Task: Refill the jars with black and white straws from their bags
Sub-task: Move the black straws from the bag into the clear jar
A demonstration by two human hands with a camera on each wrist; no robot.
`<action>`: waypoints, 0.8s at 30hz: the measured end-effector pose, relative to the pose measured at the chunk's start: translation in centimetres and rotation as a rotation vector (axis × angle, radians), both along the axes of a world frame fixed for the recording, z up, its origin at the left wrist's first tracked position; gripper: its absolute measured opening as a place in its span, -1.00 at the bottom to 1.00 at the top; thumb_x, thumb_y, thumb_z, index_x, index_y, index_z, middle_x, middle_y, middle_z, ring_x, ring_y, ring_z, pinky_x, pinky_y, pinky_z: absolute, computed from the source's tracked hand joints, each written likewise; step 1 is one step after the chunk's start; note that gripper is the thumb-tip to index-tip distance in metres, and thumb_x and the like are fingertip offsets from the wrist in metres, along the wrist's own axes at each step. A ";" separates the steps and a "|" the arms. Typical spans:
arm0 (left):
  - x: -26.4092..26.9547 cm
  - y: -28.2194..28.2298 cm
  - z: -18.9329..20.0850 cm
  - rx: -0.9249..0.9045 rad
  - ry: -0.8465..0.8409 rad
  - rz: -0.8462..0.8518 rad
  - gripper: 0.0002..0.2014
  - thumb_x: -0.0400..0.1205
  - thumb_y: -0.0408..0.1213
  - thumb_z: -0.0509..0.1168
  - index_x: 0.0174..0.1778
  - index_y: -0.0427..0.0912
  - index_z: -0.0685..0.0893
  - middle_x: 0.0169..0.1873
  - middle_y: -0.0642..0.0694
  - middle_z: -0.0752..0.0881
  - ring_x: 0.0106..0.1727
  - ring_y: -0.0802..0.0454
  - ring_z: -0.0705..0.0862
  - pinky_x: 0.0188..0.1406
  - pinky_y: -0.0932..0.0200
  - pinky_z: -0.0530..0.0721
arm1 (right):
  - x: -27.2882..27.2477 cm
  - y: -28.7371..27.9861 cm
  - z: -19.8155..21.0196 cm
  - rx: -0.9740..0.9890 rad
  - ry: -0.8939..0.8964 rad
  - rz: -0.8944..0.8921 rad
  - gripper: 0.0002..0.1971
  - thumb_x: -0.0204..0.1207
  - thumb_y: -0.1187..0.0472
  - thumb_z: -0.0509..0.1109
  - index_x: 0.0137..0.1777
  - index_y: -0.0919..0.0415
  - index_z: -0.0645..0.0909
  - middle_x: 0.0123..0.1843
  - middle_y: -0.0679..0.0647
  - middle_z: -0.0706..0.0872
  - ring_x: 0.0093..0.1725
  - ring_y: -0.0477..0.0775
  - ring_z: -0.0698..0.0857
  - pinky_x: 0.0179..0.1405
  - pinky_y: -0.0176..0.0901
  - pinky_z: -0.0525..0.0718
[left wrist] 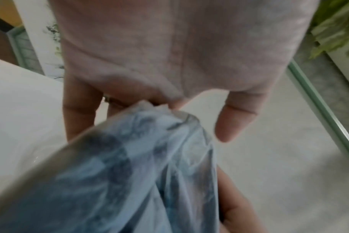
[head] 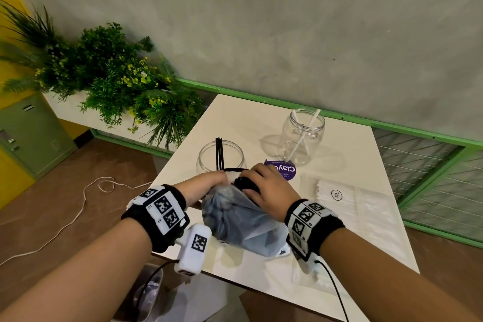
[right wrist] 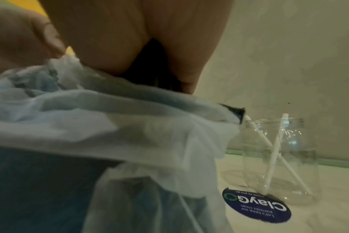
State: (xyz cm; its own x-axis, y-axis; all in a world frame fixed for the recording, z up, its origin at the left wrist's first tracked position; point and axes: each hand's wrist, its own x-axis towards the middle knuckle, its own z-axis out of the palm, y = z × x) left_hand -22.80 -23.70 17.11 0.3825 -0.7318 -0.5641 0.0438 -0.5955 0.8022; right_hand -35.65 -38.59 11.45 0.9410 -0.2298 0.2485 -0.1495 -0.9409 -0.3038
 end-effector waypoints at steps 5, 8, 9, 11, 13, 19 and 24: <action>0.7 0.1 -1.1 0.001 -0.137 -0.020 -0.21 0.42 -0.23 0.37 0.61 -0.09 0.25 0.47 -0.17 0.45 0.22 0.03 0.53 0.14 0.19 0.58 | -0.6 -0.7 -0.5 0.042 -0.082 -0.051 -0.54 0.54 -0.14 0.13 0.13 0.19 0.65 0.06 0.12 0.64 0.04 0.26 0.53 0.15 0.04 0.49; 0.8 0.3 -1.4 -0.012 -0.107 -0.001 -0.24 0.43 -0.42 0.22 0.61 -0.01 0.24 0.53 -0.18 0.36 0.01 0.08 0.58 0.23 0.03 0.58 | -1.0 -1.0 -0.5 0.101 -0.108 -0.061 -0.56 0.56 -0.03 0.09 0.22 0.22 0.62 0.20 0.13 0.63 0.14 0.24 0.53 0.25 -0.07 0.44; 0.8 0.3 -1.5 -0.023 -0.112 0.005 -0.26 0.47 -0.50 0.17 0.61 -0.02 0.25 0.55 -0.20 0.32 0.01 0.06 0.58 0.18 0.04 0.59 | -1.1 -1.0 -0.5 0.086 -0.110 -0.056 -0.56 0.57 0.01 0.09 0.27 0.22 0.60 0.22 0.13 0.63 0.14 0.24 0.54 0.25 -0.10 0.42; 1.1 0.2 -1.8 -0.036 -0.132 0.019 -0.30 0.50 -0.59 0.12 0.58 -0.05 0.32 0.55 -0.22 0.33 0.04 -0.03 0.57 0.11 0.05 0.59 | -1.3 -1.1 -0.7 0.046 -0.121 -0.063 -0.57 0.58 0.06 0.09 0.31 0.22 0.60 0.20 0.16 0.66 0.12 0.26 0.56 0.23 -0.11 0.43; 1.3 0.1 -2.0 -0.016 -0.128 0.019 -0.38 0.52 -0.61 0.11 0.51 -0.11 0.43 0.49 -0.22 0.40 0.02 -0.10 0.63 0.08 0.04 0.62 | -1.7 -1.6 -0.9 0.020 -0.139 -0.084 -0.59 0.60 0.08 0.09 0.30 0.21 0.61 0.15 0.15 0.69 0.08 0.27 0.57 0.20 -0.11 0.45; 0.7 0.0 -1.7 0.027 -0.083 0.022 -0.40 0.57 -0.61 0.03 0.55 -0.15 0.37 0.35 -0.25 0.50 -0.04 -0.08 0.63 -0.33 0.22 0.68 | -2.8 -1.5 0.4 0.151 -0.128 -0.045 -0.54 0.65 0.00 -0.03 0.29 0.18 0.59 0.17 0.08 0.64 0.14 0.16 0.49 0.23 -0.13 0.39; 0.5 -0.7 -2.0 0.000 -0.107 0.001 -0.32 0.53 -0.65 0.00 0.59 -0.12 0.31 0.48 -0.26 0.44 0.22 -0.12 0.62 -0.06 0.21 0.66 | -1.6 -0.7 0.7 0.026 0.017 -0.041 -0.34 0.50 -0.39 0.08 0.53 -0.10 0.35 0.43 0.00 0.49 0.31 0.12 0.46 0.33 0.02 0.46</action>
